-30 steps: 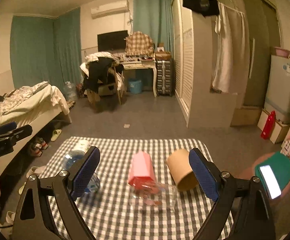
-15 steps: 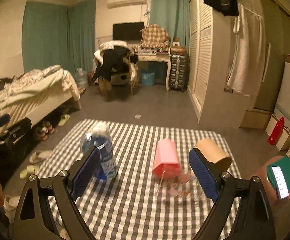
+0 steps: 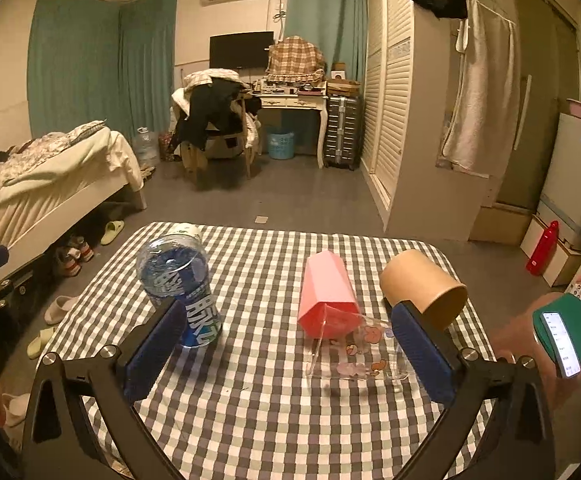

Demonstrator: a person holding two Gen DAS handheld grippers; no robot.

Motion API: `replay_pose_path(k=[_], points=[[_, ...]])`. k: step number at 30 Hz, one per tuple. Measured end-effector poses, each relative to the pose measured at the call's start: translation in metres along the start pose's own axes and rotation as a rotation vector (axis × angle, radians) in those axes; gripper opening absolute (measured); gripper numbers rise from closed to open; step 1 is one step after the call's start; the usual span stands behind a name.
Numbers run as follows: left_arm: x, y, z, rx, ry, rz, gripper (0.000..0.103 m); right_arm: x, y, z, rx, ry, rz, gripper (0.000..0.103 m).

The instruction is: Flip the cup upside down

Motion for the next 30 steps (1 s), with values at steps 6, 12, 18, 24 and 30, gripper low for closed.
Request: replay_pose_path(k=[6, 12, 18, 24, 30], points=[[0.0014, -0.002, 0.0021, 0.0, -0.008, 0.003, 0.103, 0.0043, -0.002, 0.0008, -0.001, -0.012, 0.019, 0.103], [0.0011, -0.0047, 0.0032, -0.009, 0.016, -0.007, 0.103, 0.0064, -0.0033, 0.0018, -0.006, -0.015, 0.023, 0.103], [0.0, -0.0045, 0.0025, -0.008, 0.016, -0.007, 0.103, 0.0064, -0.0034, 0.0026, -0.011, -0.018, 0.026, 0.103], [-0.0004, -0.0045, 0.0021, -0.01, 0.013, -0.005, 0.103, 0.0064, -0.0035, 0.0031, -0.012, -0.013, 0.026, 0.103], [-0.0003, -0.0041, 0.0024, -0.009, 0.012, -0.007, 0.103, 0.0059, -0.0036, 0.0032, -0.012, -0.014, 0.026, 0.103]])
Point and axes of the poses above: each gripper's, at about its wrist camera, not at the fingertips, and y roughly against the way its jaws point, x to its right, z to its underside, the point moved 5 cm from there along -y, roughly the way its jaws point, and after that the axes turned 12 degrees about x, right-handed, at the moved point
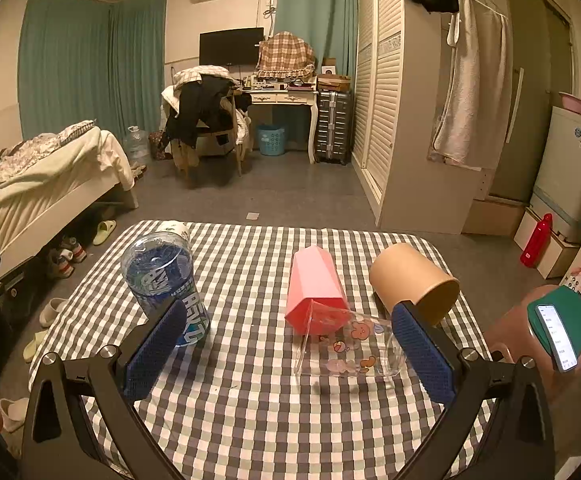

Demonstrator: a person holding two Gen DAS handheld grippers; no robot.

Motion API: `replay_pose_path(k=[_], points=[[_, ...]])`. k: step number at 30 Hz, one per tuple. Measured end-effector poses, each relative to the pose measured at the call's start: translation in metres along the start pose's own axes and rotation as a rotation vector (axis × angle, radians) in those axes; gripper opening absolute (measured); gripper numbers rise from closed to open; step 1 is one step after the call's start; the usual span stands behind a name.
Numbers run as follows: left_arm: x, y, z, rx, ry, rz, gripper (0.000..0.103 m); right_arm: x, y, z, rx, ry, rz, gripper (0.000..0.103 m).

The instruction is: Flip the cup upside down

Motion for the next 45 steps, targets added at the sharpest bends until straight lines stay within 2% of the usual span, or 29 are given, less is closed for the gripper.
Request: replay_pose_path(k=[45], points=[[-0.0015, 0.0033, 0.0003, -0.004, -0.016, -0.005, 0.103, -0.0011, -0.0017, 0.0035, -0.014, 0.001, -0.001, 0.103]])
Point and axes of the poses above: each gripper's, at about its wrist camera, not at the fingertips, and y roughly against the way its jaws point, x to its right, z to its underside, the point moved 5 cm from there along -y, roughly the way its jaws point, and after that the axes turned 12 degrees about x, right-handed, at the moved point
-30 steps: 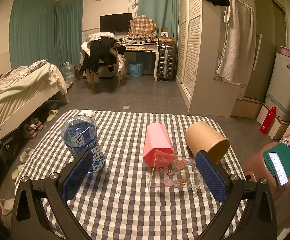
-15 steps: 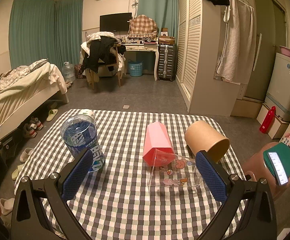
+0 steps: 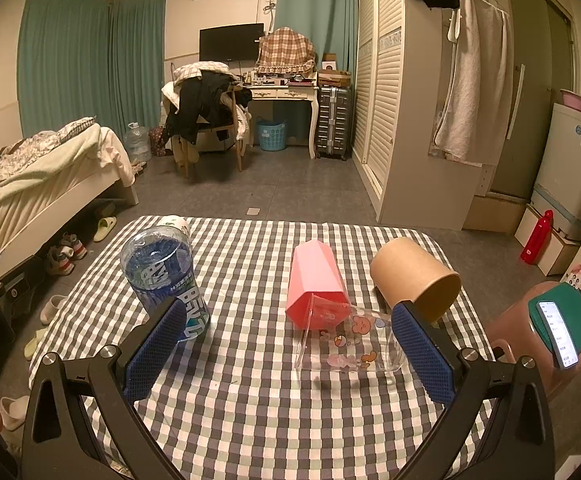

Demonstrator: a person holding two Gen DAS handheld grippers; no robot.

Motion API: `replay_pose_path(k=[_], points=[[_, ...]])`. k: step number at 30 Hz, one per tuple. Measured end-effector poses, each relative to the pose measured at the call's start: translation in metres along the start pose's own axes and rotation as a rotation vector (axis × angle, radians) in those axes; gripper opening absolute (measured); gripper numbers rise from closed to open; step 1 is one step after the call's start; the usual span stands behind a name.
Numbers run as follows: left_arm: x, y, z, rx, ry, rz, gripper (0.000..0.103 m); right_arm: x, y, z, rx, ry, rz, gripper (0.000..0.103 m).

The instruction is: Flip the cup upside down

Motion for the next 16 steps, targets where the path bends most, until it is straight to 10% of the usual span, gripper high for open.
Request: replay_pose_path(k=[16], points=[[-0.0042, 0.0049, 0.0052, -0.015, 0.006, -0.001, 0.103, -0.0042, -0.002, 0.0052, -0.02, 0.001, -0.009, 0.103]])
Point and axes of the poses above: each gripper's, at about its wrist camera, not at the fingertips, and y roughly against the way its jaws point, x to its right, z to its underside, the point moved 5 cm from there along -y, roughly the way its jaws point, and after that the axes turned 12 degrees about x, right-handed, at the moved point
